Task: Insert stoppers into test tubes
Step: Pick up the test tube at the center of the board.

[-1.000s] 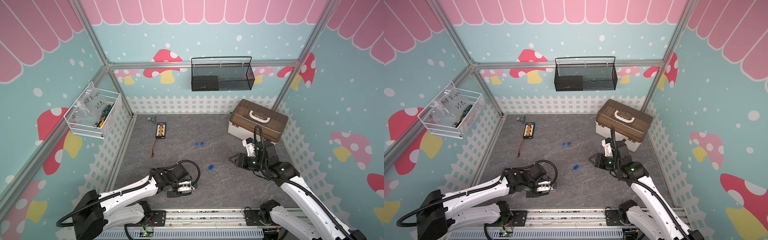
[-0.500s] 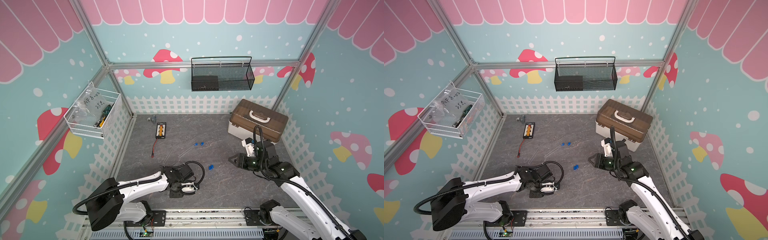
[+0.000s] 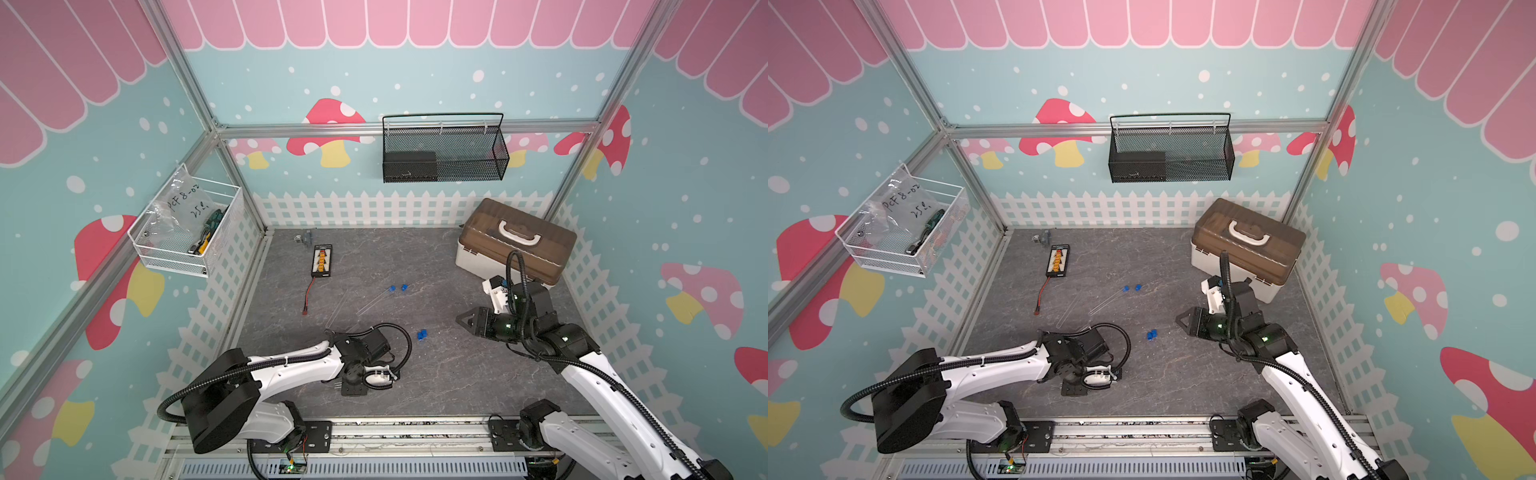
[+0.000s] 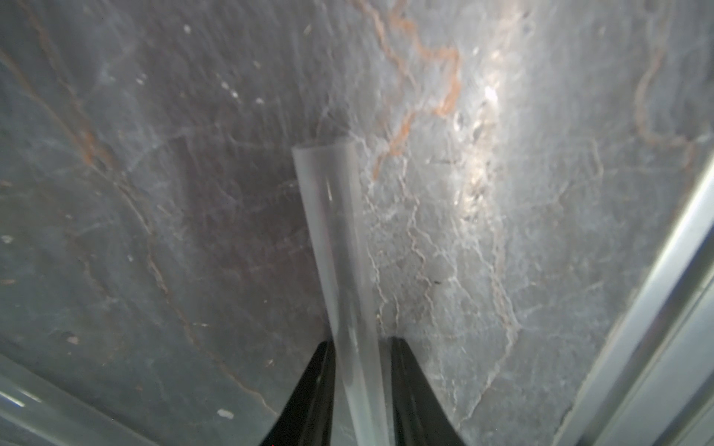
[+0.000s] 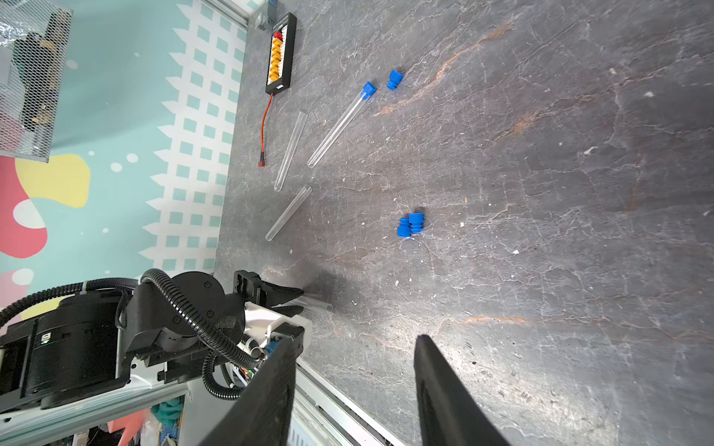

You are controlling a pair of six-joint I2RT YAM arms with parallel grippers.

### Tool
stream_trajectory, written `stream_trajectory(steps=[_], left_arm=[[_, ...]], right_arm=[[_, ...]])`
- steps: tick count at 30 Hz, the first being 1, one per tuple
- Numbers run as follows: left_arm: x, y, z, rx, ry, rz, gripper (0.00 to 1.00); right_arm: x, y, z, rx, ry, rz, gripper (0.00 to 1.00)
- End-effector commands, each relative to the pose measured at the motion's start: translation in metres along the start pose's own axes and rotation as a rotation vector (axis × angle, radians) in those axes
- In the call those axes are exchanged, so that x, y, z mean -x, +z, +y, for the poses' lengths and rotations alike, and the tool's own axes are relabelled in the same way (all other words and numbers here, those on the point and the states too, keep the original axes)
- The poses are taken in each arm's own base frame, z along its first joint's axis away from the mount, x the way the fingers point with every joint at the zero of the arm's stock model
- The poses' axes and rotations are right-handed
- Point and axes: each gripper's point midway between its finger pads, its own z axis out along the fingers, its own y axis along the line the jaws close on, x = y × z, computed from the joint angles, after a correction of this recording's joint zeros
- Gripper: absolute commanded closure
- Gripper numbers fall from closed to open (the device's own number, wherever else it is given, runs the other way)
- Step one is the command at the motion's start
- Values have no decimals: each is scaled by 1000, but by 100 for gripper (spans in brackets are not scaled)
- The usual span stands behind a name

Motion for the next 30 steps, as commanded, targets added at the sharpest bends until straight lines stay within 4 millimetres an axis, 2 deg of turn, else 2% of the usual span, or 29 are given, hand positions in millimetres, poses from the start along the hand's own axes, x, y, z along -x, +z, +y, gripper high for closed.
stream_trajectory(steps=[1, 7, 14, 17, 21, 26, 30], left_arm=[[7, 2, 2, -4, 7, -9, 74], [6, 2, 5, 2, 0, 6, 82], [13, -16, 15, 73, -9, -59, 88], [17, -27, 20, 118, -17, -105, 90], [34, -50, 25, 173, -32, -255, 90], [66, -84, 35, 230, -74, -488, 90], [82, -97, 39, 240, -95, -582, 90]], right_arm=[[-4, -1, -3, 1, -11, 7, 51], [-5, -3, -2, 3, -15, 5, 51], [-6, -3, -2, -2, -14, 13, 51], [-13, -2, -7, -16, -23, 45, 51], [-23, 1, -13, -36, -38, 103, 51], [-21, 0, 7, 31, -100, 159, 51], [-19, 1, 24, 79, -141, 187, 49]])
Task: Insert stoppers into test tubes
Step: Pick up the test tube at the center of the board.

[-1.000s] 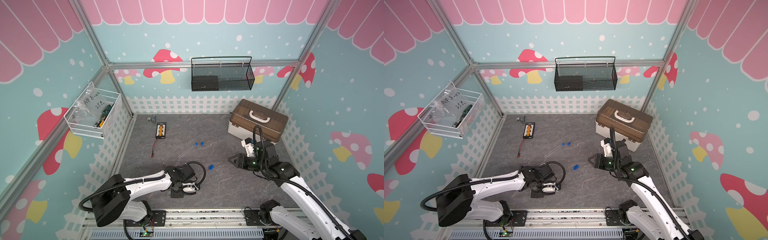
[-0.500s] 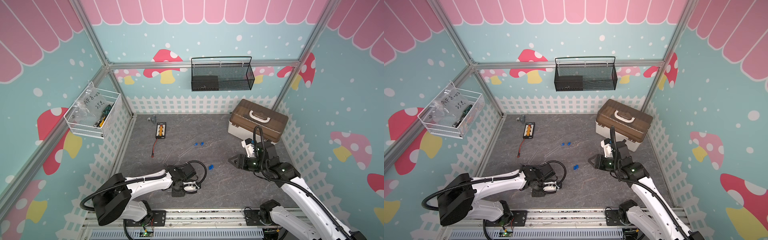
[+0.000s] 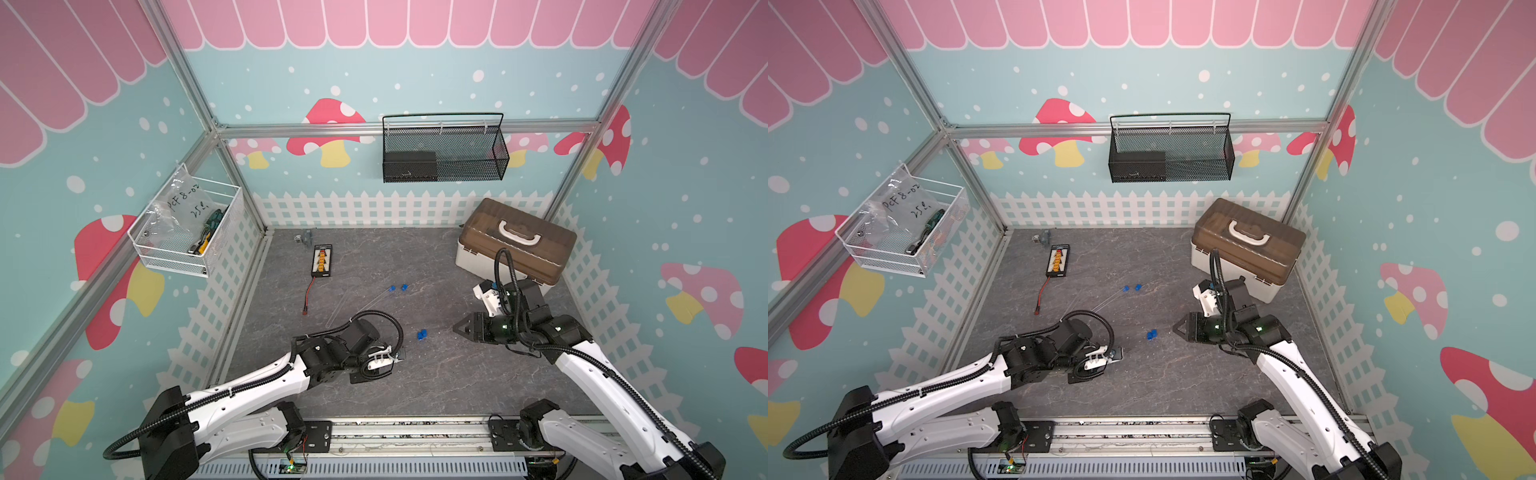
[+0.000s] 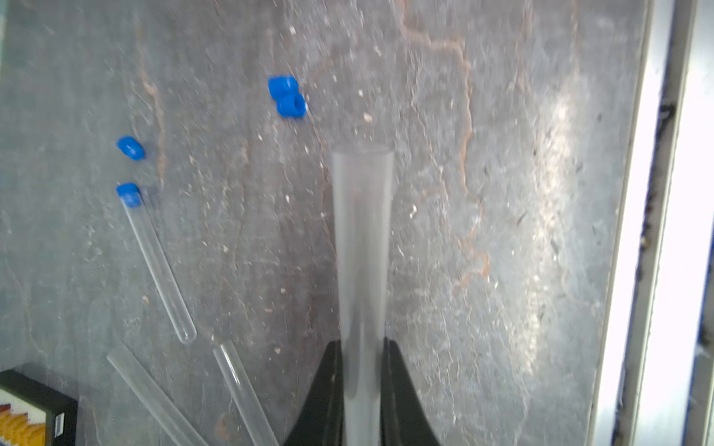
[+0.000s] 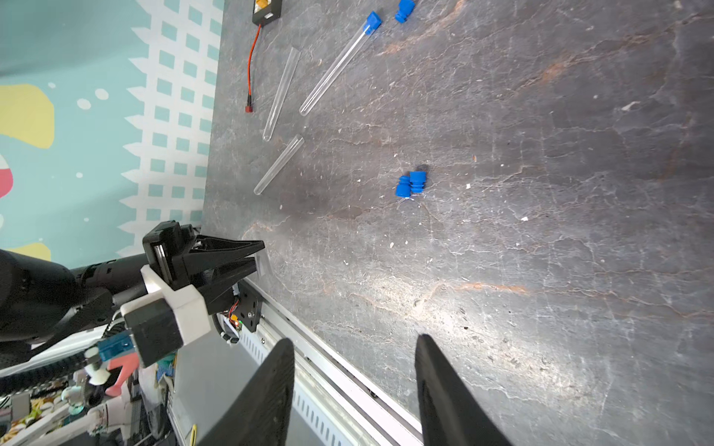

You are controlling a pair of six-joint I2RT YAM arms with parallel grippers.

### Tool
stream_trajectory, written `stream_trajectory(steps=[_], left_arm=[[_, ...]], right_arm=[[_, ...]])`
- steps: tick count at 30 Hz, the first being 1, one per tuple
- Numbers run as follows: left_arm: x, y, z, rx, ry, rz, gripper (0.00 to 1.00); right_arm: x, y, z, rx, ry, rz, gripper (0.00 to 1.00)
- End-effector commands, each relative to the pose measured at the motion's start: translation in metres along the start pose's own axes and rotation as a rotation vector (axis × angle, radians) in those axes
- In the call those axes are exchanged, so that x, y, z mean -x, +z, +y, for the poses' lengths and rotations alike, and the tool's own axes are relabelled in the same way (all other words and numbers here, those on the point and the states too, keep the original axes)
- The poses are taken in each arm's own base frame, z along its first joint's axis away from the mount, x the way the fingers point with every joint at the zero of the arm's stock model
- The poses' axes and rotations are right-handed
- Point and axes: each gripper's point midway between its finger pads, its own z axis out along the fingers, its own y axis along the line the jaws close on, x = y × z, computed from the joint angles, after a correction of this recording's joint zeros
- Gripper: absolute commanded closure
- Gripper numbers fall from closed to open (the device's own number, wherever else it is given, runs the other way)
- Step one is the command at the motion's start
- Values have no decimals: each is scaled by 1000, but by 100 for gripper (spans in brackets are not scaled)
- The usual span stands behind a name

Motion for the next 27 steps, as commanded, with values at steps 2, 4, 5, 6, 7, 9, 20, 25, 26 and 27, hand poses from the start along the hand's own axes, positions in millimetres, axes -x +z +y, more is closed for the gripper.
stream_trajectory(steps=[2, 4, 5, 6, 7, 9, 20, 25, 26, 27], left_arm=[[28, -1, 1, -12, -58, -141, 90], [35, -1, 3, -13, -73, -175, 90], [37, -1, 3, -14, -78, -186, 90], [38, 0, 3, -16, -84, -188, 90], [39, 1, 3, -19, -90, -187, 89], [38, 3, 3, -25, -100, -180, 90], [39, 4, 2, -35, -116, -180, 90], [38, 5, 2, -34, -124, -178, 90], [37, 5, 1, -34, -125, -174, 90], [38, 5, 2, -33, -126, -176, 90]], right_arm=[[0, -2, 33, 92, -103, 46, 47], [-4, 3, 44, 107, -137, 70, 46], [-6, 7, 49, 103, -154, 86, 46], [-9, 10, 51, 91, -165, 97, 47], [-12, 15, 53, 78, -178, 113, 47], [-15, 23, 54, 67, -186, 131, 48], [-26, 62, 71, 136, -135, 187, 51], [-34, 76, 71, 129, -137, 223, 51], [-35, 78, 72, 131, -137, 228, 52], [-36, 80, 72, 130, -136, 230, 53]])
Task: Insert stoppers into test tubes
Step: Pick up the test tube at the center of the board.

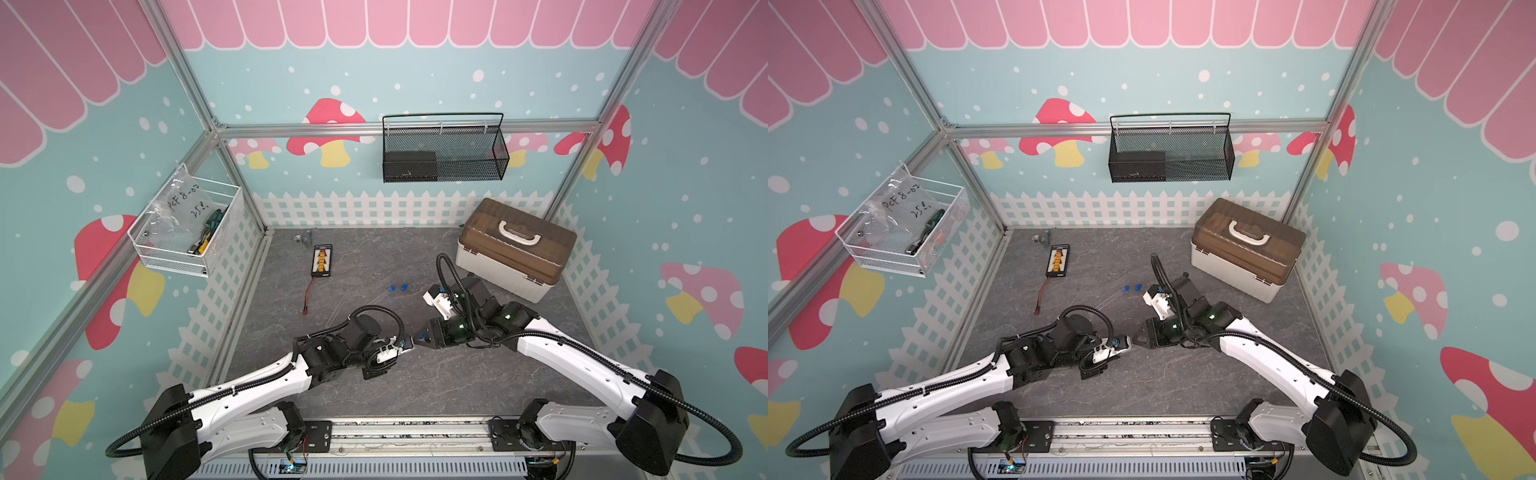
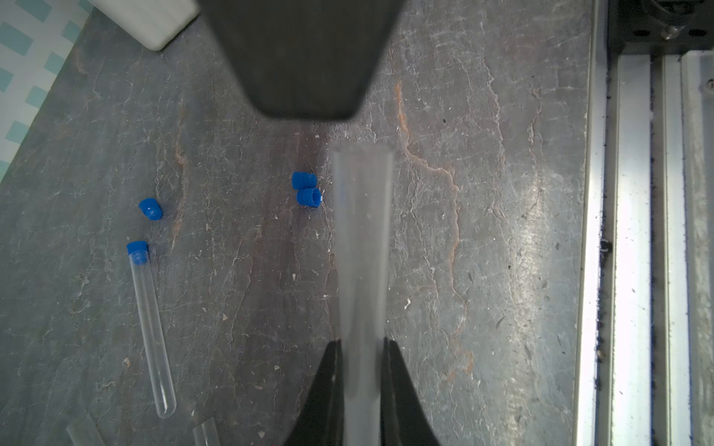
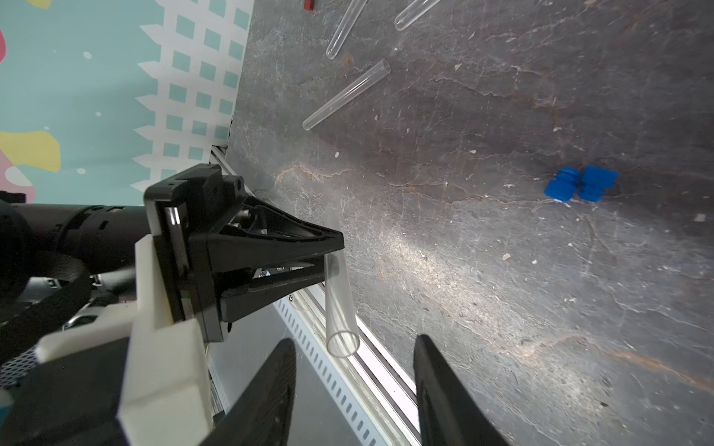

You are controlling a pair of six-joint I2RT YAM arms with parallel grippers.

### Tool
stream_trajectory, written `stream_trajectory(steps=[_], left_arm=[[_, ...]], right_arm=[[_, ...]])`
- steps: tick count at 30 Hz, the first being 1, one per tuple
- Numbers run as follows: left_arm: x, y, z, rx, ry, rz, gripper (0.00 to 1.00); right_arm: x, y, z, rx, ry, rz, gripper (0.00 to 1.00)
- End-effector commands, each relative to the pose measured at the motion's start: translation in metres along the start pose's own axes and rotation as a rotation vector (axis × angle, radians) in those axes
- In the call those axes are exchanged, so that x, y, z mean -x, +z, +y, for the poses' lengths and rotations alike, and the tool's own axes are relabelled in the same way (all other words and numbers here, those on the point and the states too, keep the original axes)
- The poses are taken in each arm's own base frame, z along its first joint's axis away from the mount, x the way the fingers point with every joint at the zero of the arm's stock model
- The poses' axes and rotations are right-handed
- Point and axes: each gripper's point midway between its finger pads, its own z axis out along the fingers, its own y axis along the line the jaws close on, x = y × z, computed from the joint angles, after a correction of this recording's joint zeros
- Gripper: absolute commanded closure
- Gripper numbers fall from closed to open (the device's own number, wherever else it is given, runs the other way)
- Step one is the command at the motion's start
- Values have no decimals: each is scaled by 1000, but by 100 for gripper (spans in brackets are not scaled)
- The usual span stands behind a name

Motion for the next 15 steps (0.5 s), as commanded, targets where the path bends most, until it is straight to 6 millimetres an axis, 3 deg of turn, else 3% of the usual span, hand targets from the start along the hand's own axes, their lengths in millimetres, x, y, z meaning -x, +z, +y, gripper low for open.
stream_trajectory(steps=[1, 8, 15], left_arm=[[0, 3, -2, -12, -19, -9, 90], [-1, 3, 0, -3, -28, -7, 90], [-2, 3, 1, 8, -30, -2, 90]], right_arm=[[-1, 10, 2, 11, 1, 4, 54], [-7, 28, 0, -9, 10, 37, 56], [-11, 37, 0, -7, 19, 48, 64]])
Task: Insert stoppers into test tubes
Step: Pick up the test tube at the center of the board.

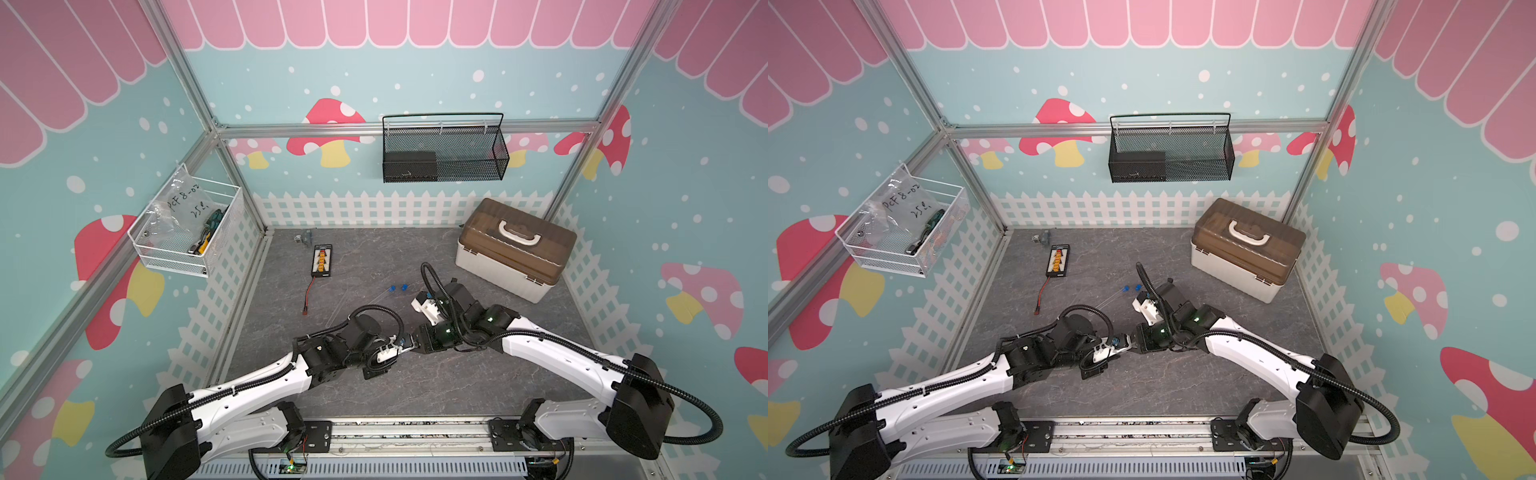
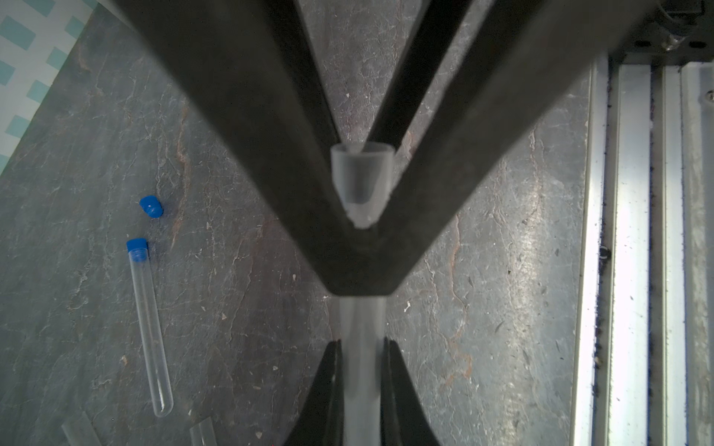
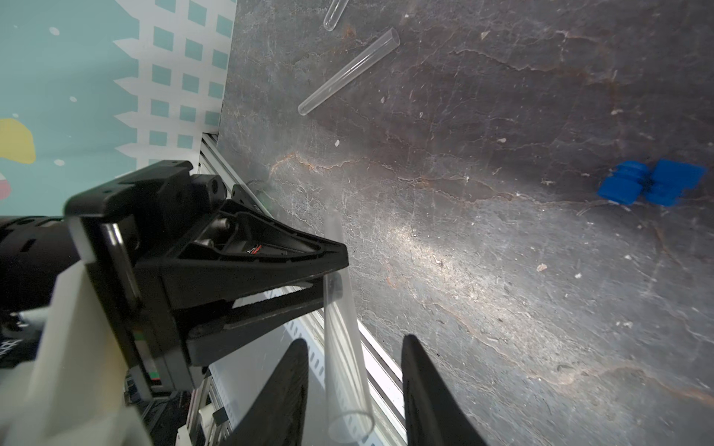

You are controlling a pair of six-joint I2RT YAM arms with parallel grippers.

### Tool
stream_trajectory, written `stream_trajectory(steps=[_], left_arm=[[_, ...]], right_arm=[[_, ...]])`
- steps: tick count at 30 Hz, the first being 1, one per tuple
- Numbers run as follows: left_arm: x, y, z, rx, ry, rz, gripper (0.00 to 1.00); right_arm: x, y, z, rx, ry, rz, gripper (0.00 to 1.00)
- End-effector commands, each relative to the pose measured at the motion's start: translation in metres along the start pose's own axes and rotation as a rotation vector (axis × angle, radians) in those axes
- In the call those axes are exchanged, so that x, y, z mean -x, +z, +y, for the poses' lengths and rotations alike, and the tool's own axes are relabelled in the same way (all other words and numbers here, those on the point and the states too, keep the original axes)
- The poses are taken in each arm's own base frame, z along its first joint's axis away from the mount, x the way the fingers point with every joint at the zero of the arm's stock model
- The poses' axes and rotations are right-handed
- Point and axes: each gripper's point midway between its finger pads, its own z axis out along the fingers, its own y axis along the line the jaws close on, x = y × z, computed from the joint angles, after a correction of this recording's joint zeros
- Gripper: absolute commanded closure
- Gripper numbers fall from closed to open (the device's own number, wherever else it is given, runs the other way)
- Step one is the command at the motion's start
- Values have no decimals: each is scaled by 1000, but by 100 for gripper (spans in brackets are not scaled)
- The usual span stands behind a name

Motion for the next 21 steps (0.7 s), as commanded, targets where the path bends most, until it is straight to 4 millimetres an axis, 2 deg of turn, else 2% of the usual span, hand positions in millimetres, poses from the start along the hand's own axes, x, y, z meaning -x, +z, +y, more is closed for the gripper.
stream_trajectory(steps=[1, 10, 21], left_arm=[[-3, 3, 1, 4, -12, 2, 90], [-3, 3, 0, 0, -13, 0, 91], [-3, 3, 0, 0, -16, 2, 91]], right_arm=[[-3, 8, -3, -5, 13, 7, 65], [-5, 10, -1, 7, 9, 14, 74], [-8, 14, -5, 0, 10, 32, 76]])
